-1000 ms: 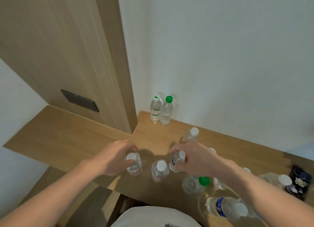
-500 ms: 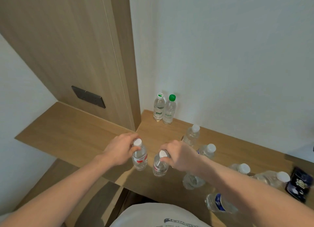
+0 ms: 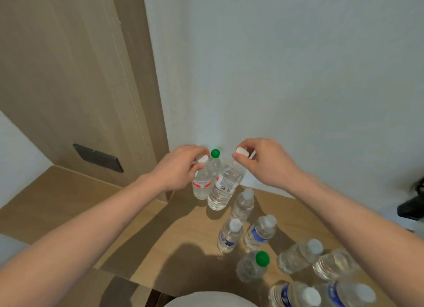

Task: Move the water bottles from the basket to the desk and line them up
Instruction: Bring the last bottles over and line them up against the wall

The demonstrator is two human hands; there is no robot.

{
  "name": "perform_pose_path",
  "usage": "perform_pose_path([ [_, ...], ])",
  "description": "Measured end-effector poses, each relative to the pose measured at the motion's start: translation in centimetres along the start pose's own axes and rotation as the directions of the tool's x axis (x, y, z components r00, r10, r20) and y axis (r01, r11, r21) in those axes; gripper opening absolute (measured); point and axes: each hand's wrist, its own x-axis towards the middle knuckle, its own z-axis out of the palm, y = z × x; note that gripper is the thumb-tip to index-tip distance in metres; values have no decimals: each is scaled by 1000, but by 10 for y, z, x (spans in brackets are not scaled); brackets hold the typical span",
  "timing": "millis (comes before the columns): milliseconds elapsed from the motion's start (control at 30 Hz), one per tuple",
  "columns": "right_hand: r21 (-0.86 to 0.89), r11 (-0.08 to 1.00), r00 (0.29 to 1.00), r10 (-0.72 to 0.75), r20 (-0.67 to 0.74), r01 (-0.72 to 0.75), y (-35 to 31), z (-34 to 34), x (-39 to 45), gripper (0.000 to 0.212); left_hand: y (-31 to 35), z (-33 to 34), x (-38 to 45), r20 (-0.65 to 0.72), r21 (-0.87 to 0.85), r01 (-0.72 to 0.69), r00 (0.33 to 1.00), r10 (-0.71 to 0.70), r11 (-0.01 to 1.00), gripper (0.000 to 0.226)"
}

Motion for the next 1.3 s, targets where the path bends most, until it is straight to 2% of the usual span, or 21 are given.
perform_pose_path([
  [200,-70,995,996,69,-63,-74,40,-12,34,27,10,8,80,28,-4,-89,996,89,996,28],
  [400,-138,973,982,188,8,-185,89,14,58,38,26,49,125,135,58,-102,986,94,993,31],
  [600,-152,952,955,282,95,-266,126,53,71,39,22,97,144,275,131,-84,960,46,988,38],
  [800,-113,935,922,351,161,-336,148,86,78,42,12,121,157,294,191,-110,955,50,975,42],
  [1000,-56,937,921,351,173,-346,159,113,84,43,1,129,160,322,203,-84,947,15,976,47],
  [1300,-23,951,938,310,155,-310,154,126,85,41,-3,139,159,296,213,-109,954,42,971,46],
])
